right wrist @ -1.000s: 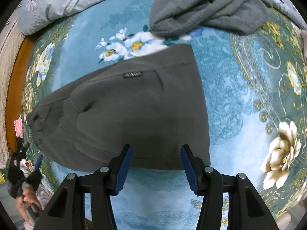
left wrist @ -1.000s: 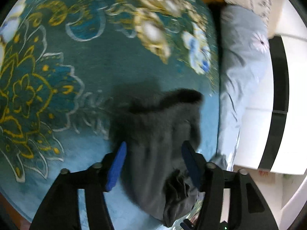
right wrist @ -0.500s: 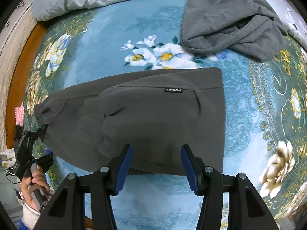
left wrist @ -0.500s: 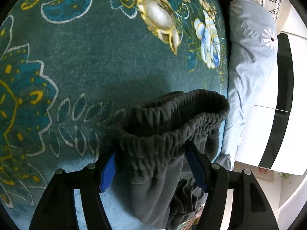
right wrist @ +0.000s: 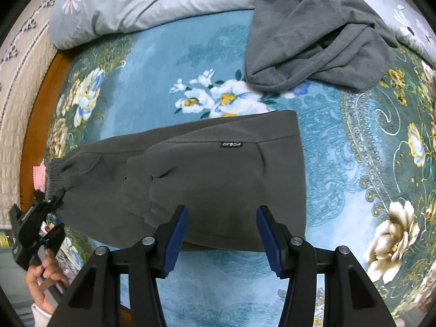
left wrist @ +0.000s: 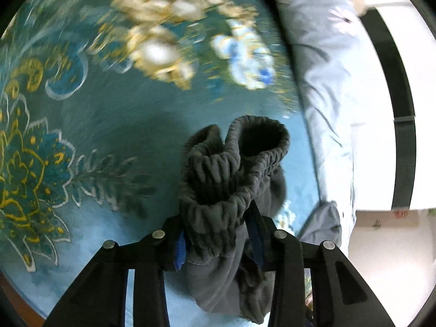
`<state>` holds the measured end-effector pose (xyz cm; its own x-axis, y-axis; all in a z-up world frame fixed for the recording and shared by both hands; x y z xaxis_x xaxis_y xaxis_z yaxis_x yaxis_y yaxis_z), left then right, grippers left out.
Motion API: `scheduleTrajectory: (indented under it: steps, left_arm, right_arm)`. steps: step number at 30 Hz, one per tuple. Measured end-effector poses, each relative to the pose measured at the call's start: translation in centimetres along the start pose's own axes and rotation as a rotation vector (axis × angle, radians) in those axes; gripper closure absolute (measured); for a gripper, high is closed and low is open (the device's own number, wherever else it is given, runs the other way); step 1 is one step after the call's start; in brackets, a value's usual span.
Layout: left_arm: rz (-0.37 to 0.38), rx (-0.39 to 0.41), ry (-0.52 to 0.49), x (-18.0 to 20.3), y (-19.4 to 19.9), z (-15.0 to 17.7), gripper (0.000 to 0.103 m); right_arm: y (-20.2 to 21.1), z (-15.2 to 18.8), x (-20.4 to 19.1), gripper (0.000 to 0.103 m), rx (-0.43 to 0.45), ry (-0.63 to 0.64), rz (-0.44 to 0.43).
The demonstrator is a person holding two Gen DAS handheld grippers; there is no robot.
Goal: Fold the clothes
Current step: 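Lift the elastic waistband with the left gripper above the folded pants, then fold the waistband over onto the pants and lower it with the left gripper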
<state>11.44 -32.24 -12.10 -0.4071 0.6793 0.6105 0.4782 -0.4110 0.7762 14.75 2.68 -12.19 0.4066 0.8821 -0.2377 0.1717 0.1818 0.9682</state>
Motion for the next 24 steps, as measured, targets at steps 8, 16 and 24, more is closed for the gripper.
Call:
scheduleTrajectory:
  steps: [8,16,24]
  left_arm:
    - [-0.117,0.048,-0.359,12.7,-0.6,1.3,0.067]
    - [-0.258,0.045,-0.723,21.3,-3.0,7.9,0.067]
    - [-0.397,0.024,-0.923,25.1,-6.2,14.7,0.067]
  right_arm:
    - [1.5,0.0,3.7,0.048,0.027,-0.074,-0.053]
    - [2.8,0.3,9.2,0.048,0.048,-0.153,-0.065]
    - [3.0,1.0,14.3,0.048,0.051,-0.234,-0.07]
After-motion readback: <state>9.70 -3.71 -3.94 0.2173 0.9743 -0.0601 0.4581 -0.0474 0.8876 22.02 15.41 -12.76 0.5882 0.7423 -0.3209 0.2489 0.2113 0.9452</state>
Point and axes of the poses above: each gripper's, at about its wrist camera, not at the fingertips, and y roughly against the way its jaws point, x to its right, z to its underside, the point moved 10 cm from there along -y, roughly the way its jaws point, and after that the axes turned 6 degrees about -y, right-handed, at the moved point
